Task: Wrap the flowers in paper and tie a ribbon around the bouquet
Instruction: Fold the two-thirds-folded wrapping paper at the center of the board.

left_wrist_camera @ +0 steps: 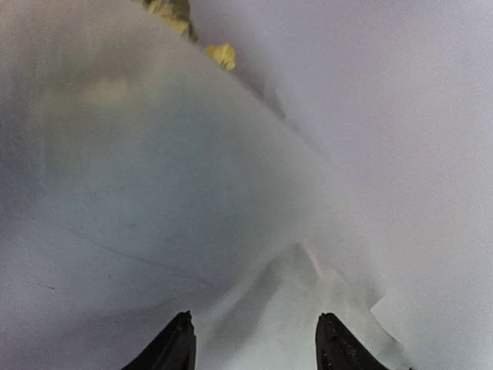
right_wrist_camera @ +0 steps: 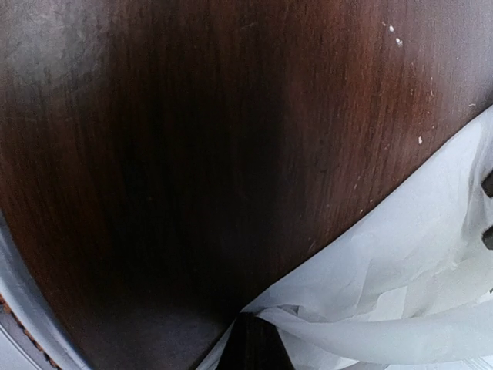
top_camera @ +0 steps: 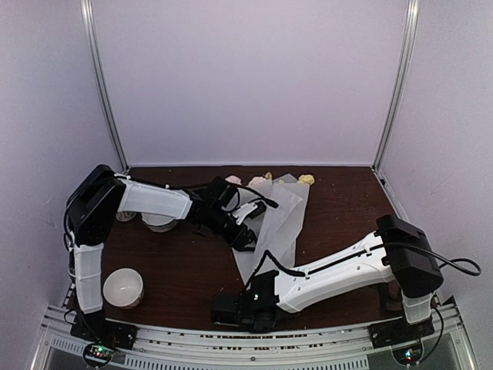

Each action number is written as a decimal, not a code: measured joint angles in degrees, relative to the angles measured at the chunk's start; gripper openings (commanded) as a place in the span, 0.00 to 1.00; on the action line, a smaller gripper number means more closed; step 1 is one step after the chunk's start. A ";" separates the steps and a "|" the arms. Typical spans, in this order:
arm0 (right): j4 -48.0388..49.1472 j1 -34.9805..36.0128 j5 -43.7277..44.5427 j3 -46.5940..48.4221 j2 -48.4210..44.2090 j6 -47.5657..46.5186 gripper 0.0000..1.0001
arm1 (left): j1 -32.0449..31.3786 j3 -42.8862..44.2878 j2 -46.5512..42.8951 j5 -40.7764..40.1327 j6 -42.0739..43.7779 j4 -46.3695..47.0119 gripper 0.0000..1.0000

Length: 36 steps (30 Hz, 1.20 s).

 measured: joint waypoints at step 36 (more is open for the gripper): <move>-0.57 -0.59 -0.59 0.48 0.11 -1.27 0.00 | 1.01 -7.54 -17.73 1.09 -14.38 6.84 0.01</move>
